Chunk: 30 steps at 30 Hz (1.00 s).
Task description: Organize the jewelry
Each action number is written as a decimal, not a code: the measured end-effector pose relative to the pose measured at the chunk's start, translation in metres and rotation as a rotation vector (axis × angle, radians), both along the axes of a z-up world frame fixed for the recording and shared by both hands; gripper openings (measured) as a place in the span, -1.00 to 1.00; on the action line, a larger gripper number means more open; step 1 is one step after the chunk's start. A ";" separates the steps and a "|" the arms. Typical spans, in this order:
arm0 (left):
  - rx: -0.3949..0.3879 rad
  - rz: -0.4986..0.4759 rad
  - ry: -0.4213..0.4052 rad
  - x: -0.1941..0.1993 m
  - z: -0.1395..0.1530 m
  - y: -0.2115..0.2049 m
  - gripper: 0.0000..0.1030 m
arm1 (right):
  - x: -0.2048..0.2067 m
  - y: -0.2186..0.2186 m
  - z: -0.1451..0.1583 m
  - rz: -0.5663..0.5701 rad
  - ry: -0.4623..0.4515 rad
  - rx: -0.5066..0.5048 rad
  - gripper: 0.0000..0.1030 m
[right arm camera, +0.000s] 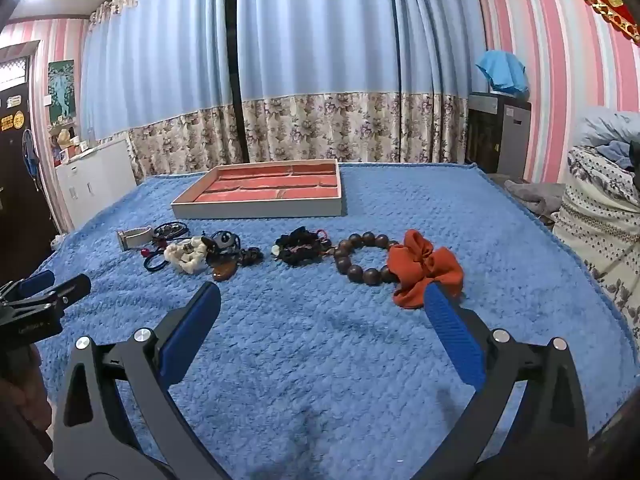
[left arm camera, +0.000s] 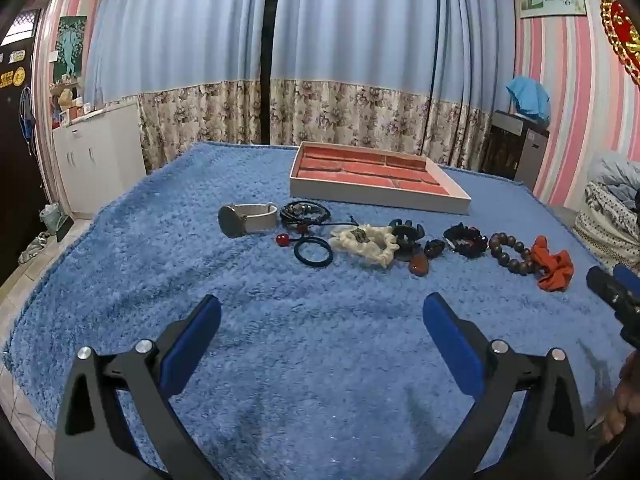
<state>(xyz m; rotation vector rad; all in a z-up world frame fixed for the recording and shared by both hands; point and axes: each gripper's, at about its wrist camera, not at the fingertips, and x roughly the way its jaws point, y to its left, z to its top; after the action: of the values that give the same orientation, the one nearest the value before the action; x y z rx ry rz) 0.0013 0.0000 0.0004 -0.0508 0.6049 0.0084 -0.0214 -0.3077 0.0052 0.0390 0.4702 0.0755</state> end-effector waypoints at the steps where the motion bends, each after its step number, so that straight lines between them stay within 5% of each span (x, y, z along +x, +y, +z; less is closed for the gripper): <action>1: -0.011 0.008 0.003 0.002 0.000 0.000 0.91 | 0.000 -0.002 0.000 -0.001 0.000 -0.002 0.92; 6: -0.112 0.032 -0.061 -0.006 0.001 0.026 0.91 | -0.001 0.004 0.000 -0.008 -0.001 -0.047 0.92; 8: -0.043 0.056 -0.081 -0.011 0.000 0.019 0.91 | -0.005 0.012 -0.002 -0.013 -0.015 -0.072 0.92; 13: -0.107 0.095 -0.082 -0.011 -0.002 0.026 0.91 | -0.006 0.006 -0.002 -0.030 -0.007 -0.044 0.92; 18: -0.001 0.054 -0.042 -0.005 -0.002 0.014 0.91 | -0.003 0.002 -0.003 -0.031 -0.010 -0.032 0.92; 30: 0.039 0.004 -0.043 -0.006 -0.003 -0.001 0.92 | 0.001 0.005 -0.002 -0.018 -0.004 -0.033 0.92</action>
<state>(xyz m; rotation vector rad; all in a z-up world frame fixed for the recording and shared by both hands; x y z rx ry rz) -0.0046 -0.0006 -0.0026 -0.0143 0.5614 0.0225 -0.0201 -0.3024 0.0030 0.0113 0.4665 0.0500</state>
